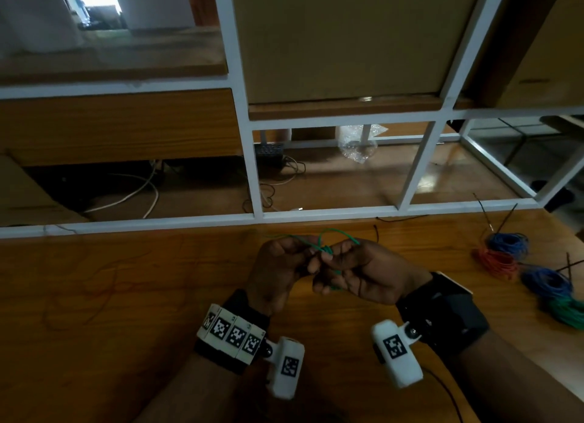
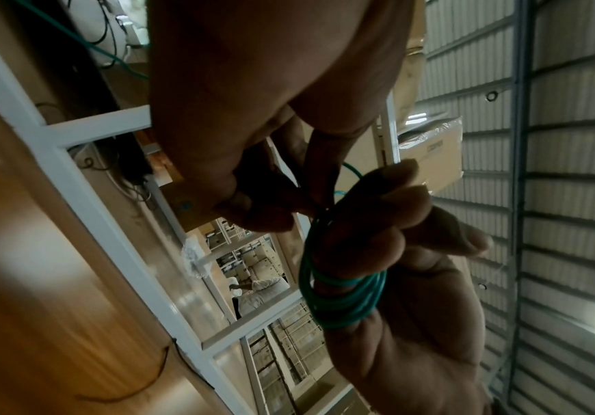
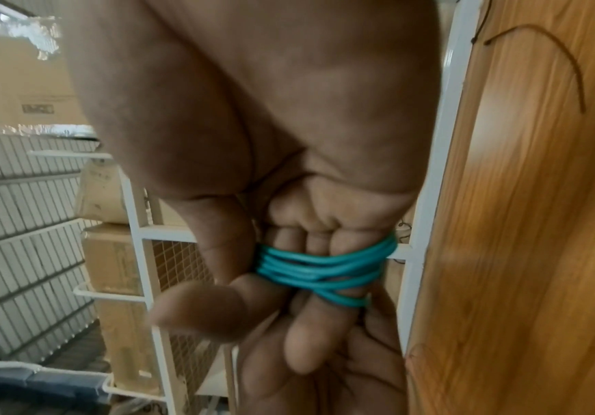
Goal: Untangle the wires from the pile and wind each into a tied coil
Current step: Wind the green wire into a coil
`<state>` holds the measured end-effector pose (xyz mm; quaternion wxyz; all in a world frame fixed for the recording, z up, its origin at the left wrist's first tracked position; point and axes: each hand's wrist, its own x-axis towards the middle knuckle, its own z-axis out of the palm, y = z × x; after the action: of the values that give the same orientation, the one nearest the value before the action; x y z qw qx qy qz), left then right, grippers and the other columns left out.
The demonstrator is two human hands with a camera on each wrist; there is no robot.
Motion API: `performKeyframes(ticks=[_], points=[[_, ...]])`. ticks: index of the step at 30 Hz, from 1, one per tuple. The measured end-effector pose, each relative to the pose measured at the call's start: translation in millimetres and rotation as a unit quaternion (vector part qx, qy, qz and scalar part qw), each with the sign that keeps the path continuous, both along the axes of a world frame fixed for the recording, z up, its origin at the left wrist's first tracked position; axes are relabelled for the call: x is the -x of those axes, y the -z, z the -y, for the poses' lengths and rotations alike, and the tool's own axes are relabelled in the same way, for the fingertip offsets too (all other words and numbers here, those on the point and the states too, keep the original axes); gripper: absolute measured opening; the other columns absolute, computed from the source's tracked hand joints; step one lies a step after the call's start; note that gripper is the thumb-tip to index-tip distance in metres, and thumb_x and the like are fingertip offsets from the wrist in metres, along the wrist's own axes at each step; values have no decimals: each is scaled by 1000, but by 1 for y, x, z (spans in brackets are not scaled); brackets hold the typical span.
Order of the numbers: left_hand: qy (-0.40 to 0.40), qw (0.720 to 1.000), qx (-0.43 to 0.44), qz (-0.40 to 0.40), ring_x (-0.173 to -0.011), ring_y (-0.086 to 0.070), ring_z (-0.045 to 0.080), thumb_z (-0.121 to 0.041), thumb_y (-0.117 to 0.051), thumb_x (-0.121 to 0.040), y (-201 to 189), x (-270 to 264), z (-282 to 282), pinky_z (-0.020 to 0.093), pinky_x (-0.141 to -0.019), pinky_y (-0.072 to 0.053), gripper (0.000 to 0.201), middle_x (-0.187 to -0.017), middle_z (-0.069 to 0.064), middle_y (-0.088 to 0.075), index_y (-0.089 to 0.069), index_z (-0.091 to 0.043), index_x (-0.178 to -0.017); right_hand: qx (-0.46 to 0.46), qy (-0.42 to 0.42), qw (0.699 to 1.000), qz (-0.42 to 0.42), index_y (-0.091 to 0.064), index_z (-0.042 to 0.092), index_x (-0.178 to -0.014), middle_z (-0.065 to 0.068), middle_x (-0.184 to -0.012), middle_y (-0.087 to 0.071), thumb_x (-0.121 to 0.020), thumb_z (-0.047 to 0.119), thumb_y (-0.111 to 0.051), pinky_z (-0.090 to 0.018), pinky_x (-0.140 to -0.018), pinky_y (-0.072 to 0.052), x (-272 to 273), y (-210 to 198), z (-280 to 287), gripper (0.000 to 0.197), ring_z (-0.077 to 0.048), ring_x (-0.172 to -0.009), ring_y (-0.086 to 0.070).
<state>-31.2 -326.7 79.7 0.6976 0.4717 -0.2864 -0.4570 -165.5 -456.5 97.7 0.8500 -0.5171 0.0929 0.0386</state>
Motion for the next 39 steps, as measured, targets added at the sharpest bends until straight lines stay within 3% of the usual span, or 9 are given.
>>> performKeyframes(ticks=[5,9,12,17,23,27,29,33,39], points=[[4,1000,3,1,-62,-66,33,3,-46,-97,2,-6,-1,35,-51,-54,25,-76,16,-64,-61,6,-116,-49,-74,994,60,-42,-14,-139,-5,-89,-67,-99,16,-56,-37,-95,-42,1,-7,1,52,-32,-99,-52],[55,997,-3,57,-69,-69,28,0,-56,-90,-5,-9,-4,32,-56,-54,27,-66,-1,-64,-61,6,-116,-171,-110,977,60,-35,-16,-142,-18,-105,-48,-90,65,-58,-37,-98,-43,5,-9,1,99,-35,-102,-44],[35,989,-21,143,-75,-71,24,8,-53,-93,-13,-14,-5,32,-62,-56,24,-77,10,-69,-66,3,-113,-119,-87,988,48,-41,-11,-143,-18,-99,-56,-105,47,-39,-40,-98,-42,3,-4,3,70,-32,-100,-50],[26,969,-36,242,-99,-67,36,-8,-63,-91,-25,-23,-4,55,-84,-54,22,-97,8,-75,-75,-15,-108,-80,-37,994,69,-66,-1,-109,-13,-89,-71,-102,10,-52,-36,-94,-49,-1,-4,1,20,-30,-96,-60],[-153,914,-114,359,-89,-66,2,-30,-71,-86,-19,-37,-36,27,-75,-53,14,-97,-9,-73,-72,-26,-99,-128,75,987,67,-70,3,-101,-10,-79,-67,-94,12,-63,-32,-82,-58,3,1,10,14,-27,-94,-68],[-66,875,-115,466,-132,-39,0,-41,-55,-96,-19,-41,-37,29,-104,-39,44,-144,-27,-39,-45,-47,-138,-142,32,987,75,-68,1,-107,-6,-73,-65,-95,17,-70,-33,-86,-56,4,1,6,21,-26,-94,-68],[19,894,-94,438,-124,-46,-7,-37,-47,-99,-21,-39,-29,23,-102,-39,34,-133,-32,-50,-53,-47,-132,-133,4,988,80,-67,-2,-114,-4,-72,-64,-98,17,-64,-32,-85,-55,2,1,-1,26,-25,-92,-67],[42,951,-6,307,-66,-61,7,-10,-52,-97,-26,-43,-21,20,-62,-49,28,-76,-5,-70,-76,-24,-91,-137,-15,987,81,-66,-4,-122,-2,-73,-66,-98,15,-65,-32,-87,-53,-1,-3,-4,31,-23,-91,-66],[22,887,58,458,-71,-65,23,-26,-64,-90,-71,-60,-7,28,-59,-51,14,-86,-8,-74,-77,-28,-86,-43,-149,985,71,-67,1,-122,-17,-92,-61,-100,20,-56,-36,-94,-50,9,-3,-17,31,-25,-103,-67]])
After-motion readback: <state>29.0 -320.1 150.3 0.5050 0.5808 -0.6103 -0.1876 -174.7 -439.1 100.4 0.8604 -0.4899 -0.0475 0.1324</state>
